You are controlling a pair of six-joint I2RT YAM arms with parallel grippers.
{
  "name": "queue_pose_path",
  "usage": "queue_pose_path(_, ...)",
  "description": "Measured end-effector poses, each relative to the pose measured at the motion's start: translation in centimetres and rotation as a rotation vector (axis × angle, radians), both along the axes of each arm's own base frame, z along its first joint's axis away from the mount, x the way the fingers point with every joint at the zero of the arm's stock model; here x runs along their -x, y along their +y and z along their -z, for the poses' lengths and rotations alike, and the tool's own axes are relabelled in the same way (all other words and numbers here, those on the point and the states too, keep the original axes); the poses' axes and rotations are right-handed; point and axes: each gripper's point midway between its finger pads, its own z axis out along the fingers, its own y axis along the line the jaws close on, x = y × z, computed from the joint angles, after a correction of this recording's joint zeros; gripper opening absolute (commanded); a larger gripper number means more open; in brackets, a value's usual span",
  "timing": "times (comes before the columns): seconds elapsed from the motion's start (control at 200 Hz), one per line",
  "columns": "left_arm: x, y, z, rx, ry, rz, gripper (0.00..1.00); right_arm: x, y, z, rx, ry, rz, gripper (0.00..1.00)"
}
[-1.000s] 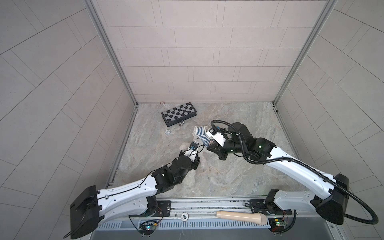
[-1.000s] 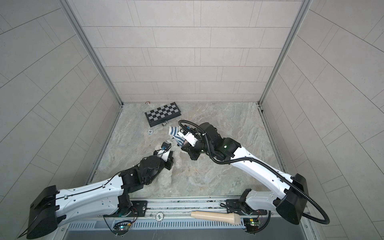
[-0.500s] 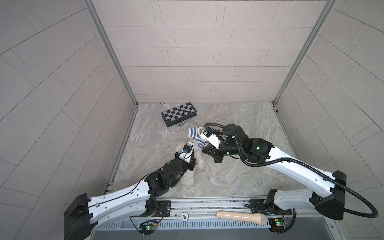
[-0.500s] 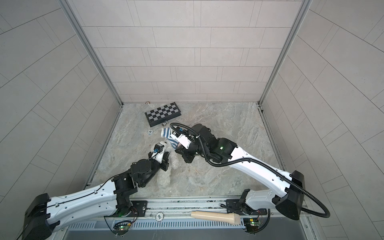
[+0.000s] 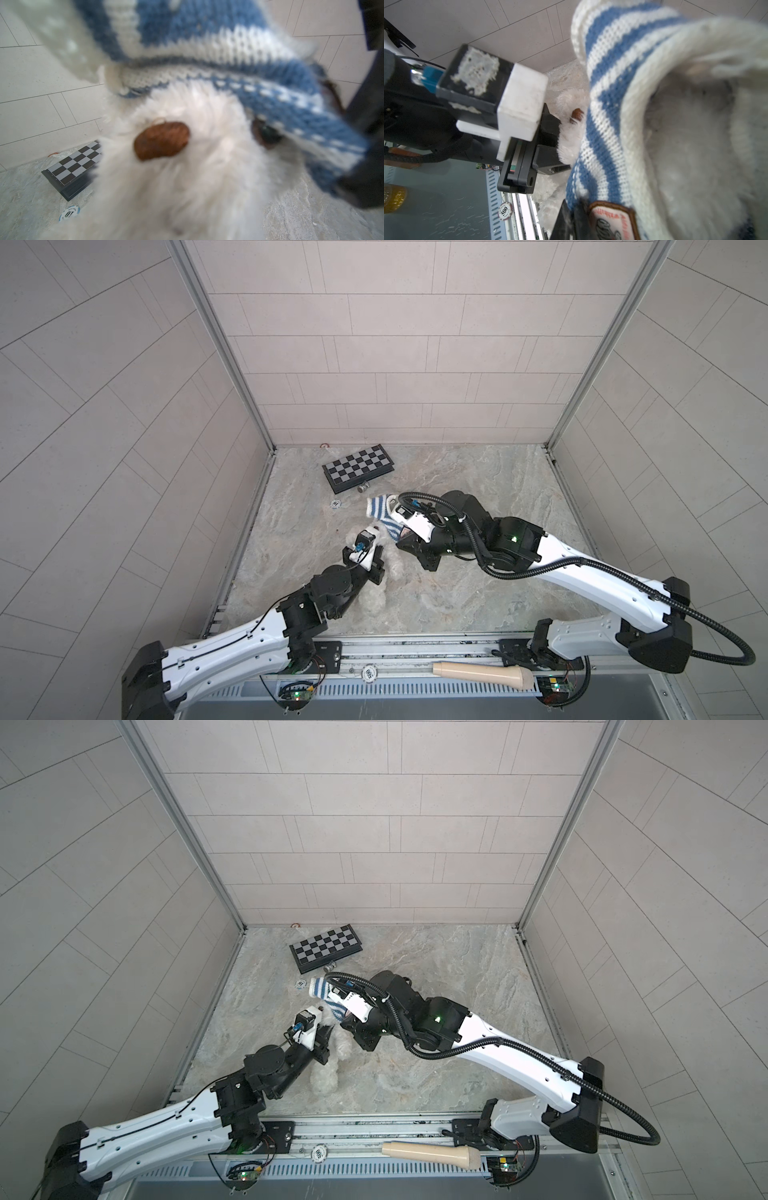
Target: Dress the teddy bear
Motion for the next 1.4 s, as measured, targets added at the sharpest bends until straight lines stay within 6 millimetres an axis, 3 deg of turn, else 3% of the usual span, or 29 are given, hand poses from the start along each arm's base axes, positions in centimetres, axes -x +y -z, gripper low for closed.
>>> queue_pose_path(0.621,0.2,0.9,-0.9,0.014,-0.036,-0.016,0.0,1.4,0.2,-2.1,-0.042,-0.017,-0.011,0.24)
queue_pose_path(0.796,0.2,1.0,-0.7,-0.005,-0.041,-0.022,0.0,1.9,-0.6,-4.2,-0.09,-0.028,0.002,0.27)
queue_pose_path(0.936,0.1,1.1,-0.3,-0.029,-0.048,-0.028,0.0,1.8,-1.2,-7.7,-0.158,-0.046,0.039,0.39)
queue_pose_path(1.056,0.1,1.1,-0.2,-0.045,-0.053,-0.03,0.0,0.6,-2.4,-10.4,-0.2,-0.047,0.112,0.41)
queue_pose_path(1.156,0.1,1.1,0.0,-0.055,-0.056,-0.028,0.0,-1.8,-4.0,-11.7,-0.212,-0.022,0.212,0.41)
queue_pose_path(1.252,0.2,1.1,0.3,-0.065,-0.058,-0.023,0.0,-3.9,-4.6,-11.4,-0.183,0.01,0.276,0.41)
queue_pose_path(1.402,0.3,1.1,0.2,-0.069,-0.066,-0.011,0.0,-5.7,-3.4,-9.3,-0.089,0.068,0.297,0.4)
